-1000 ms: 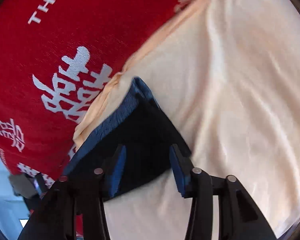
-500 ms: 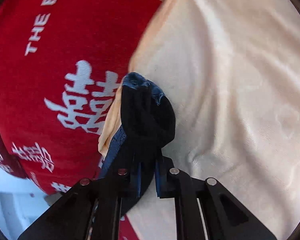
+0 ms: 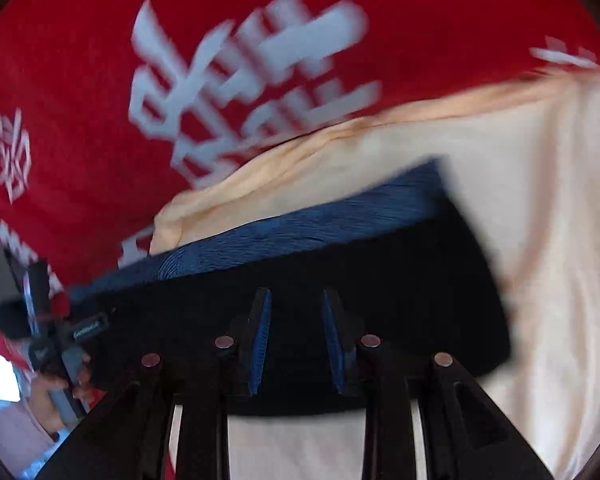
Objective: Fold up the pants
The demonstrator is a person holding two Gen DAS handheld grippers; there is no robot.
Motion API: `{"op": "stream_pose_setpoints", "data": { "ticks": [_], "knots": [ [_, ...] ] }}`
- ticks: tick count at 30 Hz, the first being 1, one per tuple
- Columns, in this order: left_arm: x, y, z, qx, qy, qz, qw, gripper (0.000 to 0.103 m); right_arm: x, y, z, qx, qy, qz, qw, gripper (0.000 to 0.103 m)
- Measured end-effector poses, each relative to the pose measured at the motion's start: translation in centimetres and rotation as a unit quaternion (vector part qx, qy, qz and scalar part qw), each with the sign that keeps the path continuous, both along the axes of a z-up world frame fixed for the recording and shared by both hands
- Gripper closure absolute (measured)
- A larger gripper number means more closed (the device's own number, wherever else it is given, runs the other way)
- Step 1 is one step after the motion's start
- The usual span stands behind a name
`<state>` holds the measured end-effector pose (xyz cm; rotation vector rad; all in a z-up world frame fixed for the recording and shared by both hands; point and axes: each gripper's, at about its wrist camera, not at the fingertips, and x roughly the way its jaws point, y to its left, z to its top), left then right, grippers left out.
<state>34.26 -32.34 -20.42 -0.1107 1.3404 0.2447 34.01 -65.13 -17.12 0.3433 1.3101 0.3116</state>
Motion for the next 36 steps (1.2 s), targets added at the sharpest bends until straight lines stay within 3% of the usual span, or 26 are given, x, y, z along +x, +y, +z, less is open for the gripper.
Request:
{"op": "stream_pose_setpoints", "data": {
  "ticks": [1,2,3,4,6,8,10,13,17,18,20,21,24,29,33,34,35,36],
  "knots": [
    [0.0,0.5,0.2,-0.006,0.003,-0.001,1.0,0.0,1.0,1.3,-1.4,-0.007,0.012,0.015,1.0,0.073],
    [-0.3,1.2,0.8,0.01,0.002,-0.006,0.9999,0.0,2.0,2.1,-3.2,-0.023,0.031,0.025,0.999,0.078],
    [-0.8,1.9,1.3,0.03,0.005,-0.01,0.9995,0.0,2.5,1.9,-3.3,-0.019,0.02,0.02,0.999,0.079],
    [-1.4,2.8,1.9,0.039,0.008,-0.012,0.9991,0.0,3.0,1.0,-2.8,-0.014,0.001,0.001,1.0,0.079],
    [-3.3,5.3,3.5,0.04,0.005,-0.011,0.9991,0.0,3.6,-2.2,-1.9,-0.08,0.012,-0.088,0.993,0.075],
    [-5.5,8.6,5.0,0.049,0.004,-0.002,0.9988,0.0,2.6,-4.8,-1.0,-0.023,0.038,-0.148,0.988,0.072],
    [-7.2,11.8,5.5,0.06,0.014,0.012,0.998,0.0,0.9,-4.1,0.1,0.053,0.046,-0.135,0.988,0.072],
    [-8.9,16.9,4.9,0.084,0.026,0.029,0.9957,0.0,-3.5,2.4,1.9,0.153,0.058,-0.064,0.984,0.072],
    [-10.4,24.4,3.5,0.124,0.021,0.036,0.9914,0.0,-10.1,15.7,-0.4,0.294,0.141,-0.002,0.945,0.071],
    [-10.9,26.0,3.2,0.149,0.016,0.034,0.9881,0.0,-10.9,18.3,-1.2,0.307,0.153,0.005,0.939,0.071],
    [-11.6,28.7,1.6,0.164,0.024,0.035,0.9856,0.0,-12.6,23.7,-2.8,0.33,0.168,0.016,0.929,0.071],
    [-12.1,30.3,0.5,0.164,0.038,0.038,0.9851,0.0,-13.5,26.1,-3.8,0.34,0.174,0.014,0.924,0.071],
    [-13.5,32.9,-0.5,0.092,0.007,0.046,0.9947,0.0,-13.7,30.0,-5.9,0.349,0.186,-0.002,0.919,0.071],
    [-14.2,34.2,-1.1,0.066,-0.012,0.045,0.9968,0.0,-13.5,32.2,-7.1,0.347,0.184,-0.031,0.919,0.071],
    [-14.3,34.6,-1.1,0.049,-0.012,0.042,0.9978,0.0,-13.2,31.5,-7.6,0.346,0.192,-0.061,0.916,0.072],
    [-14.3,34.6,-1.1,0.051,-0.012,0.038,0.9979,0.0,-12.7,31.1,-7.7,0.343,0.195,-0.078,0.915,0.08],
    [-14.3,34.5,-1.1,0.052,-0.012,0.033,0.998,0.0,-12.4,31.2,-7.5,0.336,0.191,-0.085,0.918,0.103],
    [-13.9,35.4,-1.6,0.051,-0.014,0.031,0.9981,0.0,-12.0,31.2,-6.9,0.33,0.181,-0.085,0.923,0.103]
  ]
}}
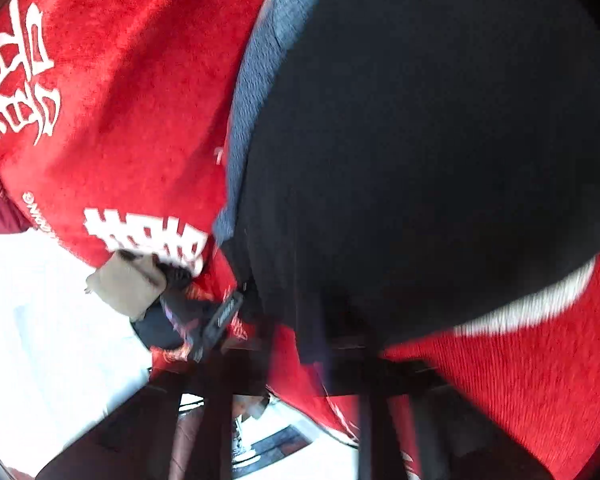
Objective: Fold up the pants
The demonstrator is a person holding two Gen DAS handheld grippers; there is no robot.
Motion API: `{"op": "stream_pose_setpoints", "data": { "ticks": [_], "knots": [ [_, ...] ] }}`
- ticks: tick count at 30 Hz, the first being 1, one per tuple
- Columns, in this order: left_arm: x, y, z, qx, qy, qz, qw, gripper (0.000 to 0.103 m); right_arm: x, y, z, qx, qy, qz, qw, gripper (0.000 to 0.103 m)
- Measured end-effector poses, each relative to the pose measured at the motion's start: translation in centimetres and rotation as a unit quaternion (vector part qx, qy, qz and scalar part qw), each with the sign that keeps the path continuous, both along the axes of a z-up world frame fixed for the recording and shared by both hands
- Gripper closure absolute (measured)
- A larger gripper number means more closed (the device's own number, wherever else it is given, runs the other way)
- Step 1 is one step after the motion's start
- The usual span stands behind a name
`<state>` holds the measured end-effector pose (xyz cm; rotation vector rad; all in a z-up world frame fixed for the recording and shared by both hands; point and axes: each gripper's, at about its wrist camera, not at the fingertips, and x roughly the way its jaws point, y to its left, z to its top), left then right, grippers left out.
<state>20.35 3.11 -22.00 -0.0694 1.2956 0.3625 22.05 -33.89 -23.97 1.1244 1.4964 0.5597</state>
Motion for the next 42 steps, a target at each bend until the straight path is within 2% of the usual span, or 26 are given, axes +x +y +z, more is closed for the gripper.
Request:
{"op": "stream_pose_setpoints", "data": {
  "ticks": [2,4,5,7,8,9,12,16,18,20,24,25,26,28,29,31,34,35,36,38,39,42],
  "knots": [
    [-0.1,-0.1,0.1,-0.001,-0.003,0.001,1.0,0.0,0.3,-0.1,2.5,-0.008,-0.047,0.006,0.999,0.103],
    [-0.2,-0.3,0.2,0.001,-0.005,0.004,1.0,0.0,-0.3,0.0,3.5,-0.008,-0.064,0.036,0.997,0.102],
    [-0.2,-0.4,0.2,0.001,-0.006,0.006,1.0,0.0,-1.0,0.5,3.6,-0.012,-0.059,0.063,0.996,0.102],
    [-0.2,-0.4,0.3,0.002,-0.005,0.008,1.0,0.0,-2.1,1.3,2.8,-0.027,-0.034,0.095,0.995,0.093],
    [-0.2,-0.4,0.3,0.001,-0.004,0.008,1.0,0.0,-2.6,1.5,2.0,-0.029,-0.02,0.099,0.994,0.086],
    [-0.2,-0.5,0.3,0.0,-0.004,0.008,1.0,0.0,-2.9,1.5,1.3,-0.03,-0.008,0.095,0.995,0.08],
    [-0.1,-0.2,0.2,-0.001,-0.005,0.007,1.0,0.0,-2.8,1.8,-0.5,-0.014,0.013,0.068,0.998,0.079],
    [-0.1,0.1,0.1,-0.001,-0.003,0.008,1.0,0.0,-2.5,1.8,-1.2,-0.003,0.026,0.051,0.998,0.079],
    [0.0,0.0,0.1,-0.001,-0.001,0.01,1.0,0.0,-2.4,1.3,-1.0,-0.008,0.025,0.043,0.999,0.065],
    [0.0,-0.1,0.2,-0.001,0.0,0.009,1.0,0.0,-2.4,1.3,-0.7,-0.01,0.023,0.031,0.999,0.056],
    [0.1,-0.1,0.2,-0.003,0.006,0.01,0.9999,0.0,-1.9,1.2,-1.1,-0.003,0.036,0.014,0.999,0.058],
    [0.2,-0.1,0.3,-0.004,0.013,0.007,0.9999,0.0,-1.7,1.3,-1.1,-0.004,0.039,0.011,0.999,0.066],
    [0.3,-0.1,0.3,-0.005,0.016,0.002,0.9999,0.0,-1.4,1.3,-0.8,-0.009,0.033,0.011,0.999,0.096],
    [0.3,-0.1,0.3,-0.002,0.015,-0.018,0.9997,0.0,-0.8,1.4,0.5,-0.009,0.012,0.015,1.0,0.095],
    [0.3,-0.2,0.1,-0.002,0.014,-0.024,0.9996,0.0,-0.5,1.4,1.9,-0.01,-0.011,0.021,1.0,0.096],
    [0.3,-0.2,0.0,-0.001,0.015,-0.022,0.9996,0.0,-0.8,1.5,2.9,-0.031,-0.031,0.038,0.998,0.097],
    [0.4,-0.6,0.6,0.014,0.038,-0.016,0.999,0.0,-2.5,1.0,0.0,-0.106,0.006,0.062,0.992,0.097],
    [0.3,-0.8,1.1,0.018,0.044,-0.015,0.9988,0.0,-3.1,0.5,-0.9,-0.1,0.022,0.054,0.993,0.095],
    [0.1,-1.0,2.0,0.014,0.04,-0.015,0.999,0.0,-3.4,-0.1,-1.0,-0.095,0.03,0.048,0.994,0.09],
    [-0.5,-2.3,4.7,-0.003,0.014,-0.019,0.9997,0.0,-3.4,-1.4,0.3,-0.123,0.026,0.074,0.989,0.085],
    [-0.5,-3.0,5.6,-0.011,0.004,-0.023,0.9997,0.0,-3.2,-2.2,1.3,-0.136,0.014,0.096,0.986,0.079],
    [0.9,-7.5,7.9,-0.038,-0.031,-0.06,0.997,0.0,-1.9,-4.7,4.7,-0.175,-0.044,0.117,0.977,0.074]
  ]
}}
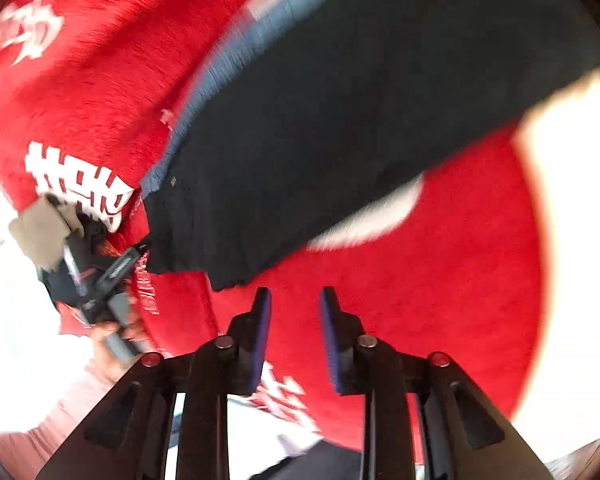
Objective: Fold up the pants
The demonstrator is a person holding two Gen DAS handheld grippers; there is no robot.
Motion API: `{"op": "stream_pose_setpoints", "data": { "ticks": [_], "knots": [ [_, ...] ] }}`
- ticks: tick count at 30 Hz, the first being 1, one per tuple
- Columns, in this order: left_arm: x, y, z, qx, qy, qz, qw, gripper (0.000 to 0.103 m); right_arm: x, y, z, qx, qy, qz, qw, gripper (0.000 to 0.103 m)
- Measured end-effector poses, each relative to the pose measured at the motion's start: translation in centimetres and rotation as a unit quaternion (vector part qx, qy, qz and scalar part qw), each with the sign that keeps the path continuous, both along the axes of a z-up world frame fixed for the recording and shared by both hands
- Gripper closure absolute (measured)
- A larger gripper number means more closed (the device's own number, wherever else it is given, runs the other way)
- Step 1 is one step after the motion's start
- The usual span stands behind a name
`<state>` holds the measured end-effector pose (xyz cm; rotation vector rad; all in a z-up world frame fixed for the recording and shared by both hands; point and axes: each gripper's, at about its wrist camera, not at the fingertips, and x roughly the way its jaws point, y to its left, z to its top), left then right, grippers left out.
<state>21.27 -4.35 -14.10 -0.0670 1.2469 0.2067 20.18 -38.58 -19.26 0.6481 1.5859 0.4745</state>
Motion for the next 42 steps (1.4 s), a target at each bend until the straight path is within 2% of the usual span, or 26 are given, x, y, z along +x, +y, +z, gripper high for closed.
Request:
{"op": "stream_pose_setpoints", "data": {
  "ticks": [1,4,6,9,10,13,14,15,16,17,20,23,24,25,26,27,28,29,32,37,38,41,42],
  "knots": [
    [0.9,-1.5,0.0,-0.006,-0.004,-0.01,0.9999,0.0,1.3,-1.1,1.5,-0.023,-0.032,0.006,0.999,0.074],
    [5.0,-6.4,-1.8,-0.019,-0.006,-0.029,0.9994,0.0,4.8,-2.4,3.1,-0.061,-0.083,0.012,0.995,0.074],
    [7.6,-8.9,-3.7,-0.008,-0.009,-0.025,0.9996,0.0,7.9,-1.6,3.0,-0.095,-0.101,0.027,0.99,0.074],
    [10.1,-10.3,-7.1,0.029,0.007,0.004,0.9995,0.0,11.2,0.4,1.8,-0.099,-0.117,0.053,0.987,0.074],
    [10.2,-9.7,-7.8,0.016,-0.004,0.019,0.9997,0.0,11.6,1.2,1.4,-0.104,-0.118,0.06,0.986,0.074],
    [10.1,-8.2,-7.2,-0.001,0.006,0.035,0.9994,0.0,12.2,2.3,-1.3,-0.126,-0.113,0.088,0.982,0.079],
    [9.9,-8.0,-6.6,0.009,0.012,0.031,0.9994,0.0,12.2,1.4,-1.2,-0.117,-0.125,0.08,0.982,0.08],
    [9.3,-7.9,-5.5,0.026,0.02,0.017,0.9993,0.0,12.3,0.4,-0.9,-0.134,-0.131,0.07,0.98,0.08],
    [8.6,-8.2,-4.6,0.029,0.016,0.002,0.9995,0.0,12.4,-1.5,-0.1,-0.177,-0.138,0.046,0.974,0.08],
    [8.0,-8.5,-3.7,0.026,0.012,-0.01,0.9995,0.0,12.4,-2.4,0.3,-0.183,-0.138,0.034,0.973,0.076],
    [4.6,-11.0,-2.7,0.011,0.018,-0.04,0.999,0.0,11.5,-4.4,2.2,-0.167,-0.135,0.033,0.976,0.075],
    [0.3,-13.6,-5.3,0.038,0.066,-0.071,0.9945,0.0,9.2,-3.0,3.1,-0.152,-0.147,0.07,0.975,0.075],
    [-0.9,-13.8,-5.9,0.047,0.062,-0.068,0.9946,0.0,8.1,-2.5,2.6,-0.151,-0.142,0.081,0.975,0.074],
    [-2.3,-13.6,-5.4,0.044,0.033,-0.052,0.9971,0.0,7.0,-2.0,1.7,-0.155,-0.131,0.089,0.975,0.074],
    [-2.6,-13.7,-5.3,0.041,0.043,-0.054,0.9968,0.0,6.3,-1.7,0.9,-0.163,-0.121,0.097,0.974,0.073],
    [-2.7,-13.7,-5.0,0.04,0.048,-0.058,0.9964,0.0,5.2,-1.9,0.5,-0.165,-0.131,0.099,0.972,0.073],
    [-2.8,-13.6,-4.4,0.042,0.051,-0.059,0.9961,0.0,4.1,-2.1,1.1,-0.164,-0.162,0.092,0.969,0.074],
    [-3.4,-13.5,-4.0,0.043,0.055,-0.058,0.9959,0.0,3.5,-2.4,1.3,-0.171,-0.155,0.099,0.968,0.073],
    [-4.1,-13.5,-2.4,0.04,0.077,-0.05,0.995,0.0,1.6,-4.4,1.8,-0.168,-0.103,0.09,0.976,0.073],
    [-6.0,-14.6,0.5,0.043,0.099,-0.055,0.9926,0.0,-1.6,-7.6,3.8,-0.166,-0.067,0.064,0.982,0.073],
    [-6.4,-14.6,1.4,0.041,0.105,-0.055,0.9921,0.0,-2.2,-7.5,4.2,-0.164,-0.06,0.053,0.983,0.071],
    [-6.9,-15.1,2.9,0.024,0.111,-0.06,0.9917,0.0,-3.8,-8.3,5.9,-0.163,-0.048,0.023,0.985,0.053],
    [-7.3,-15.3,3.8,0.021,0.11,-0.063,0.9917,0.0,-4.1,-8.5,6.7,-0.164,-0.05,0.018,0.985,0.051]
  ]
}}
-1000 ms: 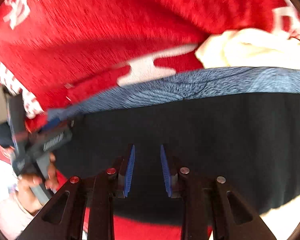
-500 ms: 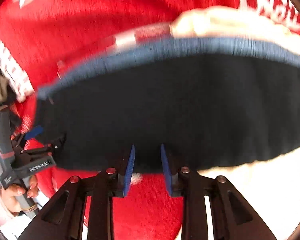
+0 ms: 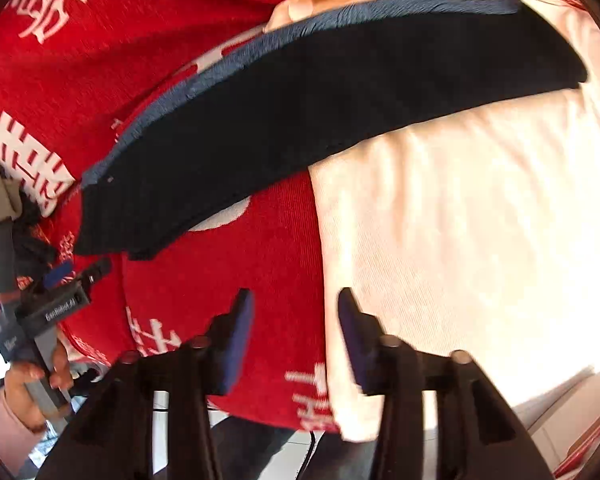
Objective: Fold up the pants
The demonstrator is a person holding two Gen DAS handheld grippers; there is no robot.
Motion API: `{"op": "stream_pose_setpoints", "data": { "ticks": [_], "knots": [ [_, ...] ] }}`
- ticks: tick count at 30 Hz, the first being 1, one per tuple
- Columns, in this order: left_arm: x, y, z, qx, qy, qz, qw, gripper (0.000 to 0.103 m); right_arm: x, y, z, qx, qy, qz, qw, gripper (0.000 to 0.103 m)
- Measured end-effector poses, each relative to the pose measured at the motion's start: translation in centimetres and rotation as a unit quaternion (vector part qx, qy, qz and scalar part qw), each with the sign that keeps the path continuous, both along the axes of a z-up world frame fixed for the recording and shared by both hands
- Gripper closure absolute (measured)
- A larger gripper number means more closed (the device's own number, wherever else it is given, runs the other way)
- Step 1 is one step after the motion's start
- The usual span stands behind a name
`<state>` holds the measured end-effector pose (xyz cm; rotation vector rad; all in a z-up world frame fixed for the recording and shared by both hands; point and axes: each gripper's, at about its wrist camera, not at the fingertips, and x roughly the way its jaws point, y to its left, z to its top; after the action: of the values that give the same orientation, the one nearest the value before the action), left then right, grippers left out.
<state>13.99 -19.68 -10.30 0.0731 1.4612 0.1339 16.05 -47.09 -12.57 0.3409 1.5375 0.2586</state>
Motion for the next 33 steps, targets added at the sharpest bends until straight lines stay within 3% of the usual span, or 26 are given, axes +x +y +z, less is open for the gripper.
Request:
{"op": "stream_pose_setpoints", "data": {
  "ticks": [5,10,14,20,24,27,33],
  "knots": [
    [-1.3,-0.7,3.5,-0.018,-0.005,0.002,0.9998,0.0,-1.4,0.0,3.5,0.003,-0.005,-0.016,1.0,0.039],
    [-2.0,-0.3,6.0,-0.035,-0.005,0.02,0.9992,0.0,-2.5,0.4,6.6,-0.003,-0.009,-0.018,1.0,0.037],
    [-2.5,-0.1,7.6,-0.049,-0.01,0.025,0.9984,0.0,-2.8,1.6,8.7,-0.005,-0.022,-0.012,1.0,0.027],
    [-2.9,0.2,8.7,-0.054,-0.001,0.03,0.9981,0.0,-2.7,3.2,12.2,-0.024,-0.068,0.009,0.997,0.021],
    [-2.8,-0.1,9.8,-0.084,-0.001,0.021,0.9963,0.0,-2.3,4.0,14.2,-0.033,-0.105,0.017,0.994,0.015],
    [-2.5,-0.5,10.3,-0.08,-0.003,0.024,0.9965,0.0,-2.2,4.4,15.0,-0.028,-0.103,0.024,0.994,0.015],
    [-2.3,-1.2,10.8,-0.076,0.0,0.028,0.9967,0.0,-1.7,4.4,13.7,-0.026,-0.052,0.013,0.998,0.015]
  ]
}}
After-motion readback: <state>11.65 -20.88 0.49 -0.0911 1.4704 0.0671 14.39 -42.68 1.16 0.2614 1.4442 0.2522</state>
